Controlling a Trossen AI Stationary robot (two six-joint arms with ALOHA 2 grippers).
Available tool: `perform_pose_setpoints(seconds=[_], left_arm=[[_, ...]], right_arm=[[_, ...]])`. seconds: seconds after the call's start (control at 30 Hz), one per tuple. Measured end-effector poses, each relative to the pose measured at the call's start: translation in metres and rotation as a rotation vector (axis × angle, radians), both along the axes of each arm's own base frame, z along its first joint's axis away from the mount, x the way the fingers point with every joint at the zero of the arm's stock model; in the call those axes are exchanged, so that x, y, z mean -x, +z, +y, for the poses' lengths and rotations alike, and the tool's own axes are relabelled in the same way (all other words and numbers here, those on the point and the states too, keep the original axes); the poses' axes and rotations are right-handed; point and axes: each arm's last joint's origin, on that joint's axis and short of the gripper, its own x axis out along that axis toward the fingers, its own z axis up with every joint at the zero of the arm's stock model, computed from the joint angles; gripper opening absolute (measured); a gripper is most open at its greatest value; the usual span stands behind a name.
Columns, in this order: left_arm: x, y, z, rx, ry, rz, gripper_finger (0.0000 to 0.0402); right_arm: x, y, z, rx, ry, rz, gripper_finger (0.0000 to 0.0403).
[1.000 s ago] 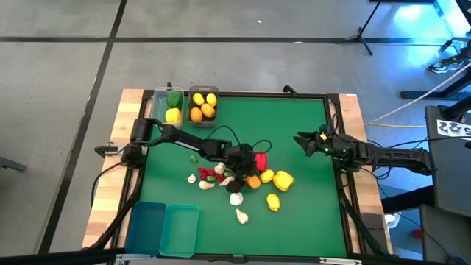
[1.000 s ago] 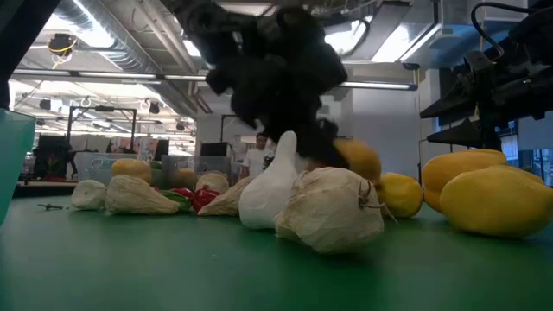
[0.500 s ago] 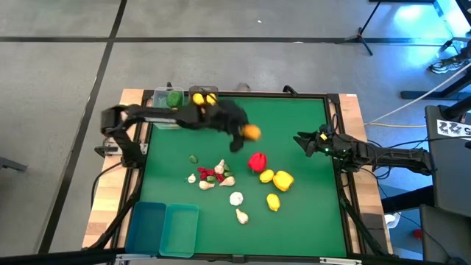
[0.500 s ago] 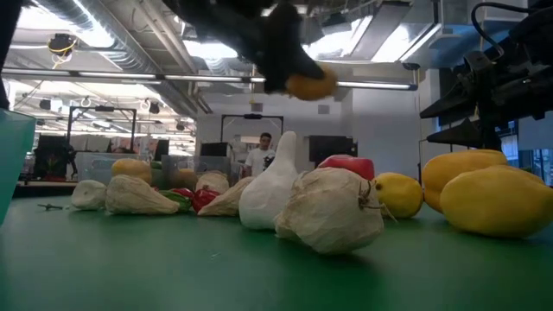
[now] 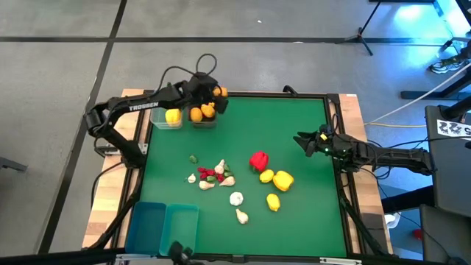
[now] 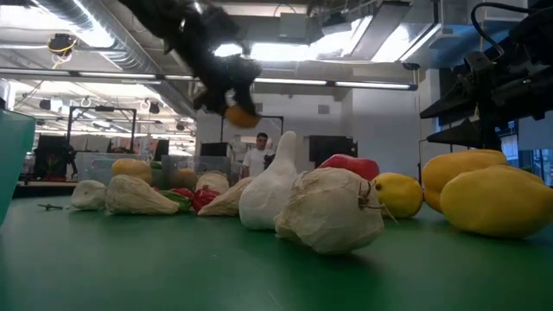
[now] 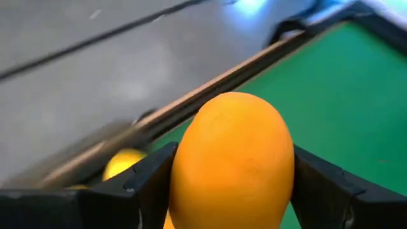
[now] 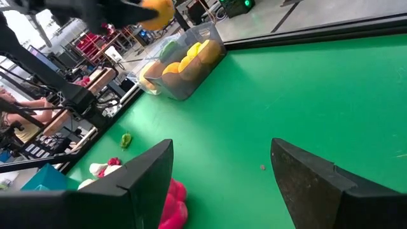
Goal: Sort produce into baskets
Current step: Put the lemon into the black bin
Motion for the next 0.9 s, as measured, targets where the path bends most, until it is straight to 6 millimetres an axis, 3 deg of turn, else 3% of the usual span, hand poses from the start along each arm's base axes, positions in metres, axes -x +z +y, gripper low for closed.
perform_pose_setpoints(seconds=[0.2,0.37,0.53,0.9], left_arm=[[0.022,-0.020,0.017,0.045,0.226,0.006,0.0251],[0.033,-0.023,0.026,0.053,0.318,0.017,0.0251],[0.036,-0.024,0.028,0.046,0.309,0.059,0.0253],[0.038,-0.025,0.028,0.021,0.264,0.115,0.0314]], right_arm=[[0.000,0.000,0.000,0.002,-0.008,0.000,0.0261],[0.000,0.000,0.000,0.005,-0.014,0.001,0.0261],[0.000,0.000,-0.001,0.008,-0.024,0.002,0.0261],[0.001,0.000,-0.001,0.013,-0.044,0.002,0.0261]])
